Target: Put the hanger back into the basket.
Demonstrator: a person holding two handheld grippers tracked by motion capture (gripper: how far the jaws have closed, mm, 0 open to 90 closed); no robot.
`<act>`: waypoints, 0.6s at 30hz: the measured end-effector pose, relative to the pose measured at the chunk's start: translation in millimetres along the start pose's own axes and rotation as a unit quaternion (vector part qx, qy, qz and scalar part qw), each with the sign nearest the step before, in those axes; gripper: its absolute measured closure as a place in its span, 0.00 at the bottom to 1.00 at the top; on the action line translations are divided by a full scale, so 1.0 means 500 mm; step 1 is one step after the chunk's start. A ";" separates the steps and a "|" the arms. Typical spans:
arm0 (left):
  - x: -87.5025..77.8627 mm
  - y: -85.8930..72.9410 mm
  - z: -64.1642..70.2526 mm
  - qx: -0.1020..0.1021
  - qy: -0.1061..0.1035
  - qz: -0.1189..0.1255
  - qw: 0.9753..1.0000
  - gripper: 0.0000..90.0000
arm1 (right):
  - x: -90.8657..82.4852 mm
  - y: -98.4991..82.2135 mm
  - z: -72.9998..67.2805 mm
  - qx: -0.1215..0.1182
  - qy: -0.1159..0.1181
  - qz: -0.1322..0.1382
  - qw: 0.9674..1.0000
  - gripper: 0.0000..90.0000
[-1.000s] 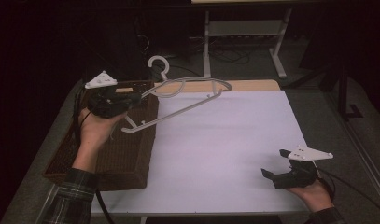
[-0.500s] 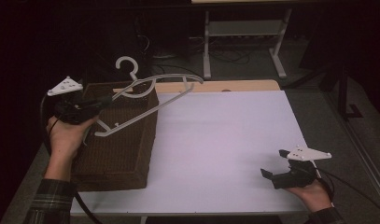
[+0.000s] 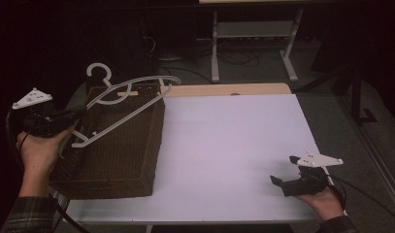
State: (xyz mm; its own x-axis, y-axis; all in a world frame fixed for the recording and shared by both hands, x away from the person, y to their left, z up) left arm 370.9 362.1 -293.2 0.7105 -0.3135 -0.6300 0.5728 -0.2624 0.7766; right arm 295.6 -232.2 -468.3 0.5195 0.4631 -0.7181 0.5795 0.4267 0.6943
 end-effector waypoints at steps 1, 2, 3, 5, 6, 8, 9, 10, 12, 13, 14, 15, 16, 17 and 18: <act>-0.002 -0.006 -0.008 -0.001 0.005 -0.002 1.000 0.93 | 0.000 0.000 0.000 0.001 0.000 0.000 1.000 0.00; -0.004 -0.010 -0.012 -0.004 0.007 -0.003 1.000 0.93 | 0.000 0.000 0.001 0.001 0.000 0.000 1.000 0.00; -0.007 -0.015 -0.019 -0.008 0.012 -0.002 1.000 0.93 | 0.000 0.000 0.001 0.001 0.000 0.000 1.000 0.00; -0.013 -0.023 -0.032 -0.015 0.019 -0.003 1.000 0.93 | 0.000 -0.001 0.001 0.000 -0.001 -0.001 1.000 0.00; -0.016 -0.026 -0.039 -0.018 0.021 -0.002 1.000 0.93 | 0.000 -0.001 0.001 0.000 -0.001 -0.001 1.000 0.00; -0.023 -0.031 -0.049 -0.023 0.025 0.000 0.999 0.93 | 0.000 -0.001 0.001 0.000 -0.001 -0.001 1.000 0.00; -0.027 -0.034 -0.054 -0.026 0.028 0.002 0.999 0.92 | 0.000 -0.001 0.001 0.000 -0.001 -0.001 1.000 0.00; -0.031 -0.036 -0.060 -0.028 0.032 0.002 0.999 0.92 | 0.000 -0.001 0.001 -0.001 -0.001 -0.001 1.000 0.00; -0.036 -0.043 -0.070 -0.033 0.039 0.000 0.999 0.93 | 0.000 -0.001 0.001 0.000 -0.002 -0.001 1.000 0.00; -0.037 -0.047 -0.073 -0.034 0.040 -0.001 0.999 0.92 | 0.000 -0.001 0.001 0.000 -0.002 -0.001 1.000 0.00; -0.037 -0.050 -0.076 -0.035 0.043 -0.004 0.998 0.92 | 0.000 -0.001 0.001 -0.001 -0.002 -0.001 1.000 0.00; -0.037 -0.054 -0.079 -0.034 0.046 -0.007 0.998 0.92 | 0.000 -0.001 0.001 -0.001 -0.002 -0.002 1.000 0.00; -0.035 -0.058 -0.080 -0.034 0.048 -0.010 0.998 0.92 | 0.000 -0.001 0.001 0.000 -0.002 -0.002 1.000 0.00; -0.034 -0.062 -0.082 -0.033 0.050 -0.013 0.998 0.92 | 0.000 -0.001 0.001 0.000 -0.002 -0.002 1.000 0.00; -0.033 -0.066 -0.084 -0.033 0.052 -0.015 0.998 0.92 | 0.000 -0.001 0.002 -0.001 -0.002 -0.002 1.000 0.00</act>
State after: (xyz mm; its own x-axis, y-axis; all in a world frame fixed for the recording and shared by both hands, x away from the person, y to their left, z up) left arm 357.4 414.0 -308.2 0.7290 -0.2092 -0.6517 0.6180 -0.2082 0.7581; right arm 295.8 -233.0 -468.8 0.5205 0.4580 -0.7206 0.5805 0.4291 0.6920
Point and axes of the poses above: each handheld gripper's, and its own axes: x roughly forward along the jaws, y roughly out of its top, z roughly to its right, the point moved 7 cm from there along x, roughly forward along the jaws, and after that the axes turned 11 degrees about -z, right-handed, at the moved point
